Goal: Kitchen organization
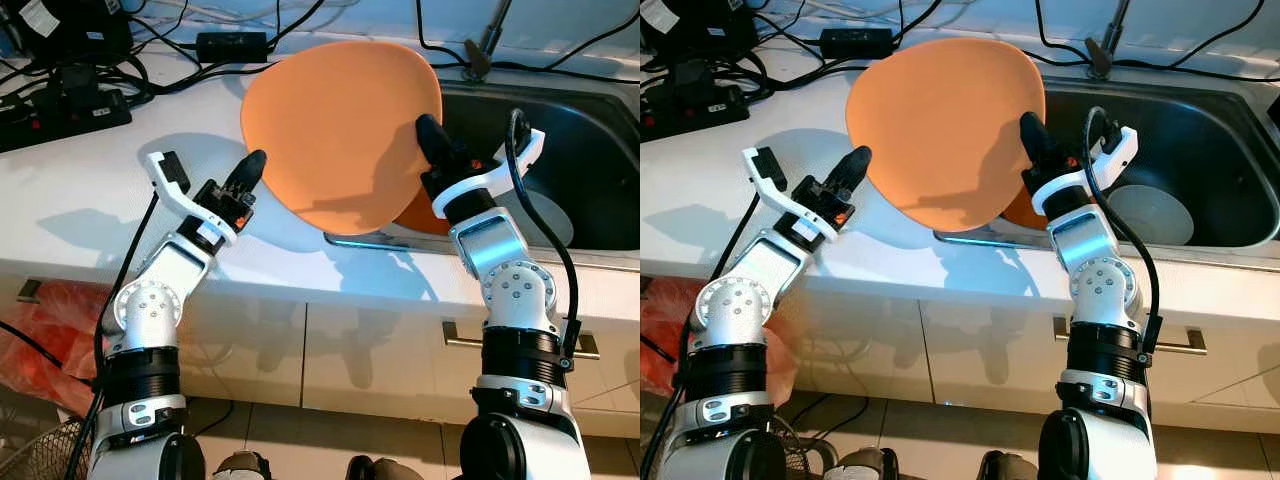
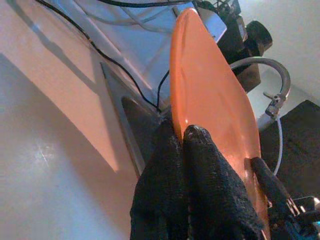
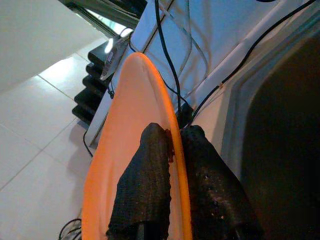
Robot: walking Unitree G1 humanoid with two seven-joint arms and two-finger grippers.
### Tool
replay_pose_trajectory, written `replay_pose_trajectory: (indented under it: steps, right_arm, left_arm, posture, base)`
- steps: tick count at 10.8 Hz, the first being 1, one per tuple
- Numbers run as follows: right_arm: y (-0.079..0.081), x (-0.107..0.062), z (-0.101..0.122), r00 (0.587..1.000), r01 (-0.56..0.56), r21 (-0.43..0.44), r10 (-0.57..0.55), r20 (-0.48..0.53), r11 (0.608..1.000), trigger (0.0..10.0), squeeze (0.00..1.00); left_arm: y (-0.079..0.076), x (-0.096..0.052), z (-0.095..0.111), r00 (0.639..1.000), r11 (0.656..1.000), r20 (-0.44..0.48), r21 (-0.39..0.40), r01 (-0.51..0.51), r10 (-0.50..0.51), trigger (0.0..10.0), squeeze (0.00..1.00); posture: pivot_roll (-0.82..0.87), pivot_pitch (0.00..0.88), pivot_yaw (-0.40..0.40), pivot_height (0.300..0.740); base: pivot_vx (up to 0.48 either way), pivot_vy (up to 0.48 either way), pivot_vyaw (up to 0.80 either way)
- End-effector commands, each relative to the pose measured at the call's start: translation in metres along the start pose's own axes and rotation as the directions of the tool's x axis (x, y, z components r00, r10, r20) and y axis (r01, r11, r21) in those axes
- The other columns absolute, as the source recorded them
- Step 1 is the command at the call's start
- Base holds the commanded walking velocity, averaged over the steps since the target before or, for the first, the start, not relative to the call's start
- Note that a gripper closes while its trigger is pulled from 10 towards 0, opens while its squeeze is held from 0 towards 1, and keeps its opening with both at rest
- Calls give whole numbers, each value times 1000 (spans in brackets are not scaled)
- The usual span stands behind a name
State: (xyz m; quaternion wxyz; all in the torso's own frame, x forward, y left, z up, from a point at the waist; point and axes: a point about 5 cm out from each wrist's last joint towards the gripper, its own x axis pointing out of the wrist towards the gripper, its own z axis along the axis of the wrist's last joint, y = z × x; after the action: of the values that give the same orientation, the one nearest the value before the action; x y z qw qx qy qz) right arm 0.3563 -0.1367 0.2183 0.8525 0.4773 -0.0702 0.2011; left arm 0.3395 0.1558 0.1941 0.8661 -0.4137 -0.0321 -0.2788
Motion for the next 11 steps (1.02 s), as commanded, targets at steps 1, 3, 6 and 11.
replay_pose_trajectory:
  steps: [1, 3, 6, 11]
  right_arm:
    - [-3, 0, -2, 998, 54, -5, -55, -6, 999, 0, 0]
    - [-3, 1, -2, 998, 55, -5, -55, -8, 998, 0, 0]
    - [-4, 1, 2, 998, 62, -4, -62, 3, 998, 0, 0]
    - [-15, 3, 30, 980, 147, 11, -147, 136, 989, 0, 0]
  left_arm:
    - [-20, 8, -9, 991, 990, -63, 62, 124, -120, 10000, 0]
    - [-21, 8, -11, 991, 990, -67, 73, 125, -120, 10000, 1000]
    - [-24, 7, -13, 988, 987, -70, 77, 143, -138, 10000, 475]
    - [-24, 7, -14, 987, 987, -71, 62, 146, -141, 10000, 286]
  posture:
    - [49, 114, -8, 740]
    - [51, 118, -8, 740]
    - [47, 119, -8, 740]
    - [49, 119, -9, 740]
  base:
    - [0, 0, 0]
    - [0, 0, 0]
    - [0, 0, 0]
    - [0, 0, 0]
